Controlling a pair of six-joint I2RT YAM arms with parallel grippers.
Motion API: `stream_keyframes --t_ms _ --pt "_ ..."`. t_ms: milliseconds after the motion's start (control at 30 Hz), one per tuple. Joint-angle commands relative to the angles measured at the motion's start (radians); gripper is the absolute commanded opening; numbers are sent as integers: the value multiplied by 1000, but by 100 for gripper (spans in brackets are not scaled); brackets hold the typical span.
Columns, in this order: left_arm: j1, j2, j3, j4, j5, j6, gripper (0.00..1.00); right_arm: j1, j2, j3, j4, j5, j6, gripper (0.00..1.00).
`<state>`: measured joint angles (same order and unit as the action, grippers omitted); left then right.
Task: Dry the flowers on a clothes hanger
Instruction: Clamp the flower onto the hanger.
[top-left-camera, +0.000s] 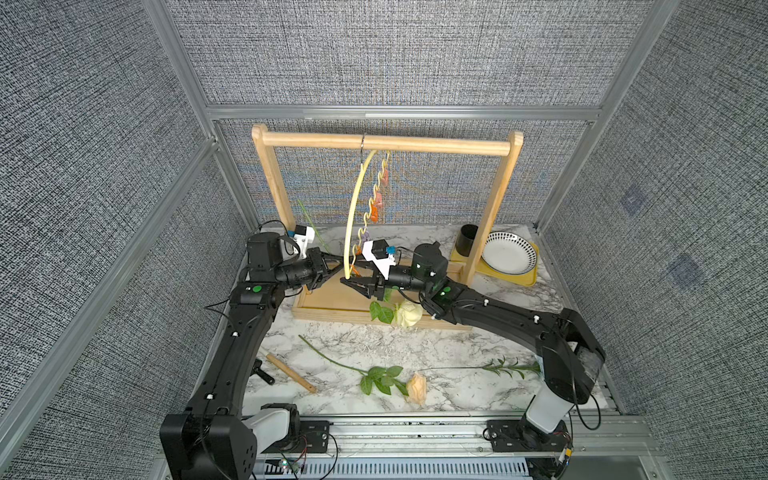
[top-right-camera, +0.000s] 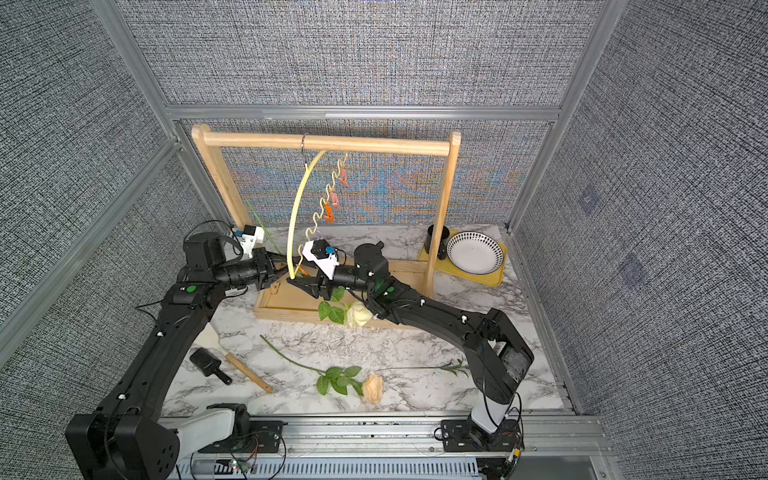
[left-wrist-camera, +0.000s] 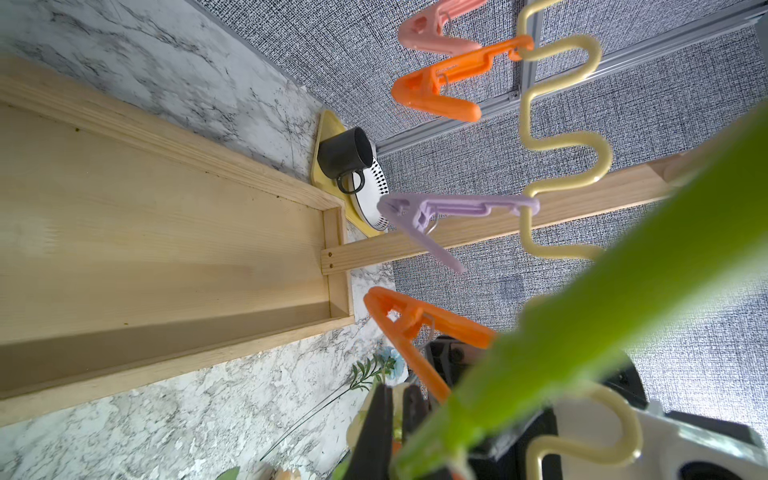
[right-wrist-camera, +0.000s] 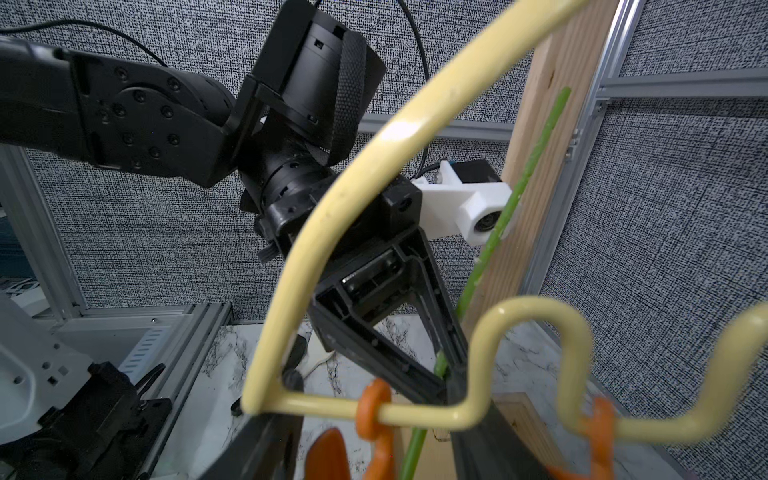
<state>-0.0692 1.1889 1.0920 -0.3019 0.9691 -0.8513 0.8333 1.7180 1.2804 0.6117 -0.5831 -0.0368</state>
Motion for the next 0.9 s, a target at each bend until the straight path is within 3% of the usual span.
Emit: stream_keyframes --t_ms 0,67,133,467,533,867 --pt "2 -5 11 7 6 21 13 2 -15 -10 4 4 2 60" --pt "1 -7 14 2 5 24 22 1 -21 -15 -7 8 3 62" --pt "1 -8 18 -6 3 32 40 0 -27 -21 -12 5 4 63" --pt "1 -31 35 -48 -23 65 77 0 -52 -51 -39 -7 5 64" --pt "2 -39 41 -70 -44 79 97 -2 -62 -62 -50 -7 2 64" --pt "3 -84 57 -169 -146 164 100 -26 -144 -144 -117 25 -13 66"
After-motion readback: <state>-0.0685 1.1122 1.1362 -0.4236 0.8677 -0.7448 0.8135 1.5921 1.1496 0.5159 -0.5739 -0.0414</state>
